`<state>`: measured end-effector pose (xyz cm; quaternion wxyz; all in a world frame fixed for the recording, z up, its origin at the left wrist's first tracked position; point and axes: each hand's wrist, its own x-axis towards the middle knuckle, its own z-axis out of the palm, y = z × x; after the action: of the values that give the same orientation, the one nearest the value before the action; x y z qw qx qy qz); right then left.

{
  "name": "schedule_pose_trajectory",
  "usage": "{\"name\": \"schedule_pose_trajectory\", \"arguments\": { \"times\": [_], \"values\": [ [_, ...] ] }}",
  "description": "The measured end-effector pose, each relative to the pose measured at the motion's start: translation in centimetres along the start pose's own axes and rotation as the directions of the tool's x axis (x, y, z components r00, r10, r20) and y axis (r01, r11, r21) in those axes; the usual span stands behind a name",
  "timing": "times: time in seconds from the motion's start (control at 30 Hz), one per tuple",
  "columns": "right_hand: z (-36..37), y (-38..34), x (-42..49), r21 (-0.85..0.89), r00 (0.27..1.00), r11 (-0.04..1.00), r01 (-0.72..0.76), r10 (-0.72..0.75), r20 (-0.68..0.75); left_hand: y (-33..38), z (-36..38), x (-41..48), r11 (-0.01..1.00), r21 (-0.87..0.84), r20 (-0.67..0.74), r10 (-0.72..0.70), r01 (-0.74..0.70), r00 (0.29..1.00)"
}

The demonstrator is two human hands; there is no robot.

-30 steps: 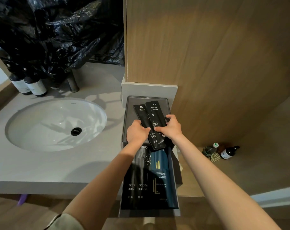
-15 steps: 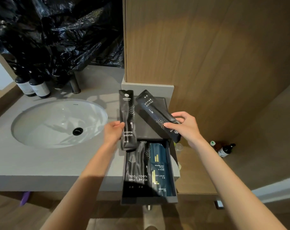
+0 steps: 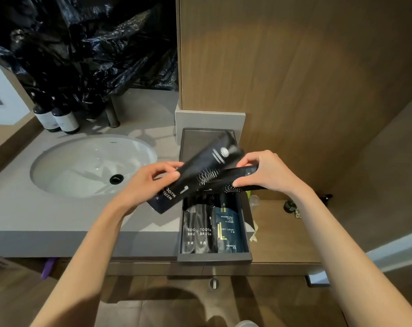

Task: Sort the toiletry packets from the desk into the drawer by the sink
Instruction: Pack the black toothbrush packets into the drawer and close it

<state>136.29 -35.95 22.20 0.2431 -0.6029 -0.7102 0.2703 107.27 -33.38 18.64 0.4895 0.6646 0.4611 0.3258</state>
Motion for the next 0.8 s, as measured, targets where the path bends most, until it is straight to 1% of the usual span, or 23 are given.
{"name": "schedule_pose_trajectory", "arguments": {
  "times": [0.03, 0.07, 0.13, 0.23, 0.3, 0.43, 0.53, 0.57, 0.6, 0.63, 0.7, 0.8],
  "values": [
    [0.0, -0.1, 0.1, -0.005, 1.000, 1.000, 0.019, -0.018, 0.016, 0.2, 0.2, -0.2, 0.998, 0.059, 0.100, 0.016, -0.022, 0.995],
    [0.1, -0.3, 0.1, 0.002, 0.999, 1.000, 0.031, -0.031, 0.031, 0.0, 0.3, -0.3, 0.991, 0.124, 0.156, 0.028, -0.048, 0.987],
    [-0.1, -0.5, -0.1, 0.037, 0.998, 0.998, 0.043, -0.045, 0.055, -0.3, 0.6, -0.6, 0.973, 0.198, 0.232, 0.070, -0.118, 0.970],
    [-0.7, -0.9, -0.7, 0.074, 0.994, 0.996, 0.056, -0.062, 0.085, -1.1, 0.6, -0.7, 0.935, 0.303, 0.282, 0.097, -0.184, 0.955],
    [-0.9, -1.0, -0.9, 0.078, 0.992, 0.995, 0.060, -0.068, 0.105, -1.2, 0.6, -0.8, 0.899, 0.391, 0.277, 0.091, -0.199, 0.957],
    [-1.1, -1.4, -0.9, 0.095, 0.993, 0.994, 0.049, -0.059, 0.101, -0.5, 1.3, -1.0, 0.935, 0.291, 0.288, 0.114, -0.201, 0.951],
    [-1.1, -1.0, -1.0, 0.177, 1.000, 0.984, 0.007, -0.008, 0.005, -0.6, 1.4, -1.1, 0.941, 0.266, 0.231, 0.147, -0.207, 0.962],
    [-1.1, -0.8, -1.1, 0.232, 0.999, 0.973, -0.011, 0.020, -0.038, -0.7, 1.5, -1.2, 0.949, 0.246, 0.209, 0.147, -0.198, 0.967],
    [-1.0, -0.6, -1.1, 0.323, 0.996, 0.946, -0.029, 0.057, -0.075, -0.8, 1.5, -1.3, 0.958, 0.221, 0.184, 0.140, -0.180, 0.973],
    [-0.9, -0.5, -1.3, 0.453, 0.990, 0.890, -0.054, 0.108, -0.094, -1.0, 1.5, -1.5, 0.970, 0.186, 0.161, 0.125, -0.155, 0.979],
    [-0.3, -0.5, -1.6, 0.685, 0.979, 0.724, -0.086, 0.189, -0.077, -1.2, 1.8, -2.1, 0.991, 0.080, 0.125, 0.096, -0.107, 0.987],
    [1.1, -0.7, -1.8, 0.830, 0.971, 0.550, -0.088, 0.235, -0.053, -1.8, 2.5, -3.0, 0.997, -0.051, 0.111, 0.064, -0.059, 0.992]
  ]
}}
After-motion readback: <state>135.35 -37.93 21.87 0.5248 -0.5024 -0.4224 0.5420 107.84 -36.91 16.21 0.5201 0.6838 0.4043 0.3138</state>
